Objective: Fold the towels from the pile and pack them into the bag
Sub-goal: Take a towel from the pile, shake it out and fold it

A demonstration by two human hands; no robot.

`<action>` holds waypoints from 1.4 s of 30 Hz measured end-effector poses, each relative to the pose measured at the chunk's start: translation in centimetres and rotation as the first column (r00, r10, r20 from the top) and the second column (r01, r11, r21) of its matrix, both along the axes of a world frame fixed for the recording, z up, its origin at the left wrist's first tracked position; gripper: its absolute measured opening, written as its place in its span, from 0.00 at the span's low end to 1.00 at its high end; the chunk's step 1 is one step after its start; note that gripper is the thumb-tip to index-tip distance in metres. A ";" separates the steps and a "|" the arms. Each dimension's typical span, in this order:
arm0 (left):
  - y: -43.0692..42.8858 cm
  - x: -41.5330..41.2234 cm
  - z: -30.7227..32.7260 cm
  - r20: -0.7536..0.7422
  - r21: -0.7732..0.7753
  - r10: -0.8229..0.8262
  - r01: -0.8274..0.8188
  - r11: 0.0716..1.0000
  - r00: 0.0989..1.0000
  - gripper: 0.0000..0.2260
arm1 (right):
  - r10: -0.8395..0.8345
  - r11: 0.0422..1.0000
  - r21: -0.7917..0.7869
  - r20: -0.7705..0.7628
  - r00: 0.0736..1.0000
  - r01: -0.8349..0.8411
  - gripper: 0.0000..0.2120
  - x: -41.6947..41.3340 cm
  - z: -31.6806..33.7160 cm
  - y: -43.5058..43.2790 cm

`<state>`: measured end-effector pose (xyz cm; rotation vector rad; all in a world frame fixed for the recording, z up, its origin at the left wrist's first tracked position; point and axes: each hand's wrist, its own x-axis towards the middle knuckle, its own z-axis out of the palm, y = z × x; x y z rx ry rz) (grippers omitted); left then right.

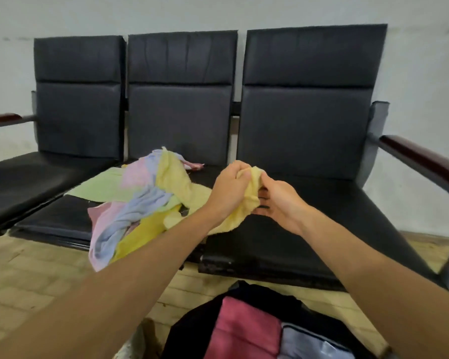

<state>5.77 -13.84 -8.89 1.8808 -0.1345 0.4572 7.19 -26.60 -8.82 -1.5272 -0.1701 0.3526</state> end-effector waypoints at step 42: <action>-2.4 -0.5 -9.7 -0.346 0.458 -0.456 0.572 0.680 0.820 0.03 | 0.557 0.276 -0.934 0.349 0.754 0.228 0.20 2.1 -10.3 -10.5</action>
